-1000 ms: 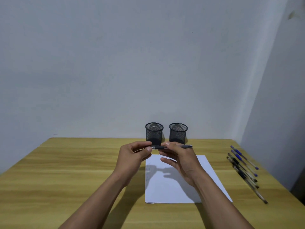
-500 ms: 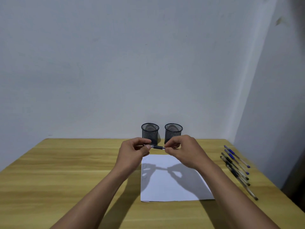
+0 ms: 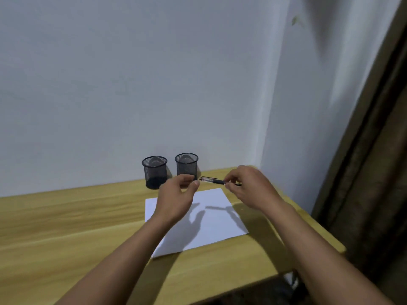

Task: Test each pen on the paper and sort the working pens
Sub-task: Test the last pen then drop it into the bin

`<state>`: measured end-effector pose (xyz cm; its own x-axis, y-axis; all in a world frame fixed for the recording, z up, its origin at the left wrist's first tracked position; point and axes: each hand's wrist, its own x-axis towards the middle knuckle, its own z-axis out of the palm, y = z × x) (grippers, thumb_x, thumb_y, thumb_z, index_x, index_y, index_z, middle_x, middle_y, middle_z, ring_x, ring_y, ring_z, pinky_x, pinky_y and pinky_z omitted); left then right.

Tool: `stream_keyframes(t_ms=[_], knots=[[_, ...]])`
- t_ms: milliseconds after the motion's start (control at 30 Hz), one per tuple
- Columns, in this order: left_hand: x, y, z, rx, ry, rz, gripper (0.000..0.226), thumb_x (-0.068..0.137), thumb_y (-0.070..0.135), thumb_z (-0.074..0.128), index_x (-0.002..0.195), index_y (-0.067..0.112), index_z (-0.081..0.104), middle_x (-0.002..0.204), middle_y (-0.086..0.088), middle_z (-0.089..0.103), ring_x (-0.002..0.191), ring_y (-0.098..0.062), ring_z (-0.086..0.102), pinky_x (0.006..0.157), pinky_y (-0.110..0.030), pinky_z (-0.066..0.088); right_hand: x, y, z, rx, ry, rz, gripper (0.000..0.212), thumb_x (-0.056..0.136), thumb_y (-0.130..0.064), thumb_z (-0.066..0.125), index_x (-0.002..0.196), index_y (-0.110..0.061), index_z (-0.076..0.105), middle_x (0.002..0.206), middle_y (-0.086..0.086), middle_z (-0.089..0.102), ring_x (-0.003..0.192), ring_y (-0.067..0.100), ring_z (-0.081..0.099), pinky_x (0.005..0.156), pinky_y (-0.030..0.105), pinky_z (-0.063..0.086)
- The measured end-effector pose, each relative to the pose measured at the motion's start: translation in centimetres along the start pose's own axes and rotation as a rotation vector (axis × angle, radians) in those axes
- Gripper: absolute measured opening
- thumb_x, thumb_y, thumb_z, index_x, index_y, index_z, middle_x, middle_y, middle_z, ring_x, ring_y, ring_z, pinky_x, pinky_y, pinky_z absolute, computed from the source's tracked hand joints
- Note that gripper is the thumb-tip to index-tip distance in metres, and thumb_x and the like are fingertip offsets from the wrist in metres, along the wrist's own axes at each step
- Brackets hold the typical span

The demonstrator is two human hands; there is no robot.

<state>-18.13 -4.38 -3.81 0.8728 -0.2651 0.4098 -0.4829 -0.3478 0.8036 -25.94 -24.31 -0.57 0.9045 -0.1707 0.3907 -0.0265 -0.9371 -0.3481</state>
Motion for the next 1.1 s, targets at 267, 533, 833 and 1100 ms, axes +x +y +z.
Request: stream_keyframes(t_ms=[267,533,833,1100], knots=[[-2.1,4.6,14.1,0.229,-0.372,0.316,0.034,0.099,0.038,0.048,0.120,0.020,0.068,0.123,0.000,0.069,0.116,-0.021,0.060,0.095,-0.035,0.048,-7.8,11.5,-5.3,-0.161,0.102,0.337,0.015,0.092,-0.030,0.067,0.102,-0.026,0.077,0.096,-0.004,0.075,0.100,0.025,0.066,0.083,0.037,0.053],[-5.9,8.3,26.9,0.509,-0.735,0.662,0.055,0.098,0.050,0.023,0.115,0.012,0.060,0.122,-0.013,0.060,0.125,-0.031,0.048,0.103,-0.042,0.038,-17.8,21.7,-7.0,-0.345,0.112,0.629,0.022,0.095,-0.032,0.063,0.113,-0.029,0.075,0.112,0.004,0.070,0.113,0.030,0.058,0.093,0.040,0.048],[-7.1,8.2,30.0,0.685,-0.882,0.573,0.068,0.098,0.061,0.007,0.158,0.030,-0.002,0.166,-0.002,-0.007,0.153,-0.020,-0.009,0.123,-0.048,-0.003,-25.7,29.2,0.6,-0.230,0.034,0.806,0.022,0.095,-0.030,0.063,0.112,-0.027,0.076,0.113,0.003,0.071,0.112,0.029,0.056,0.094,0.037,0.044],[-7.6,8.0,30.6,0.725,-0.874,0.605,0.068,0.098,0.062,0.006,0.157,0.031,-0.003,0.167,-0.001,-0.005,0.153,-0.018,-0.008,0.123,-0.047,-0.002,-31.5,36.1,13.9,-0.183,-0.039,0.981,0.024,0.092,-0.032,0.058,0.097,-0.019,0.078,0.100,0.011,0.068,0.103,0.037,0.059,0.085,0.044,0.049]])
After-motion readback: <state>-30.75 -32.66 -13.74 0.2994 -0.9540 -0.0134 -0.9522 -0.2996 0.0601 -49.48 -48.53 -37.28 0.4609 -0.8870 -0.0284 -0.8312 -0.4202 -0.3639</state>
